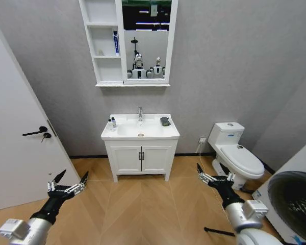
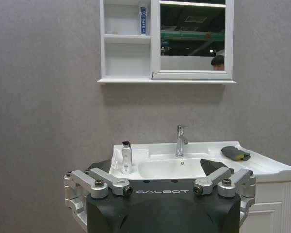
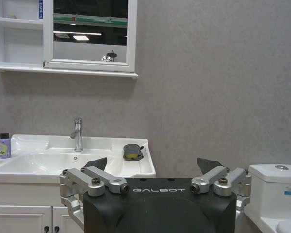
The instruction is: Move facial cleanser and shampoo from washbasin to cabinet, then wipe washbasin with towel.
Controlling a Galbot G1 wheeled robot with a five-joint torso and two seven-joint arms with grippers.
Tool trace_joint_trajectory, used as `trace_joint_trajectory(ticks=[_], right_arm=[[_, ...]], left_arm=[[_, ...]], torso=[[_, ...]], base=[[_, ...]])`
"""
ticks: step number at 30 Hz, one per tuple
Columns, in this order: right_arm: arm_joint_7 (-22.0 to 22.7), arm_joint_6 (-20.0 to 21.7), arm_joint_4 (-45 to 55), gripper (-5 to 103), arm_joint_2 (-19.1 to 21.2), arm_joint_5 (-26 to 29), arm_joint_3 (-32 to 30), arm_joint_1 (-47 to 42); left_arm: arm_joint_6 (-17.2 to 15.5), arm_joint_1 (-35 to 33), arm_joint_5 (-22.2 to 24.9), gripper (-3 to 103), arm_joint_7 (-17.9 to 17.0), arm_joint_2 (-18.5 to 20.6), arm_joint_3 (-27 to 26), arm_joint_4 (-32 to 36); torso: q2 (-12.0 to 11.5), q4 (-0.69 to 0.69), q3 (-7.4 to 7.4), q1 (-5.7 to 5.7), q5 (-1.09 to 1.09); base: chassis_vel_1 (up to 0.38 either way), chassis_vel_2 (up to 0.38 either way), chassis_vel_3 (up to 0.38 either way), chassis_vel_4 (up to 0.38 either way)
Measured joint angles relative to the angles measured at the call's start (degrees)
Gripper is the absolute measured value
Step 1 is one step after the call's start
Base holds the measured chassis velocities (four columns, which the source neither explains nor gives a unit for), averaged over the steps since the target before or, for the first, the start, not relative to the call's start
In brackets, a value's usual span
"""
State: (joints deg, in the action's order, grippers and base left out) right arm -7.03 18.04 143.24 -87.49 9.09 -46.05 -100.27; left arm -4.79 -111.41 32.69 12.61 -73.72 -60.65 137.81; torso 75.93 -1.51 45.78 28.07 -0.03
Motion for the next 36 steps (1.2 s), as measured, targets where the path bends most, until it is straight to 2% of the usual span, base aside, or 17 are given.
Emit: trace_joint_trajectory(ticks=[5, 9, 25, 36], right_arm=[[-0.12, -0.06, 0.00, 100, -0.04, 0.00, 0.04, 0.01], [-0.23, -0.15, 0.00, 100, -0.03, 0.01, 0.04, 0.03], [-0.94, -0.84, 0.00, 100, -0.09, 0.04, 0.07, 0.05], [0.16, 0.18, 0.00, 100, -0.09, 1.04, 0.55, 0.31]], left_arm=[[0.12, -0.08, 0.00, 100, 0.05, -0.20, 0.00, 0.09], [0.17, -0.13, -0.05, 100, 0.10, -0.27, -0.01, 0.11], [-0.06, 0.13, -0.38, 100, 0.24, -0.45, 0.31, 0.21], [-0.30, 0.59, -0.97, 100, 0.12, -0.92, 1.61, 0.07]], torso=[[0.00, 0.03, 0.00, -0.02, 0.01], [0.00, -0.01, 0.00, -0.01, 0.00], [0.00, 0.00, -0.01, -0.02, 0.00], [-0.02, 0.01, 0.02, 0.05, 0.02]], base=[[-0.207, 0.222, 0.217, -0.220], [-0.224, 0.224, 0.223, -0.227], [-0.229, 0.227, 0.225, -0.231], [-0.200, 0.196, 0.212, -0.201]])
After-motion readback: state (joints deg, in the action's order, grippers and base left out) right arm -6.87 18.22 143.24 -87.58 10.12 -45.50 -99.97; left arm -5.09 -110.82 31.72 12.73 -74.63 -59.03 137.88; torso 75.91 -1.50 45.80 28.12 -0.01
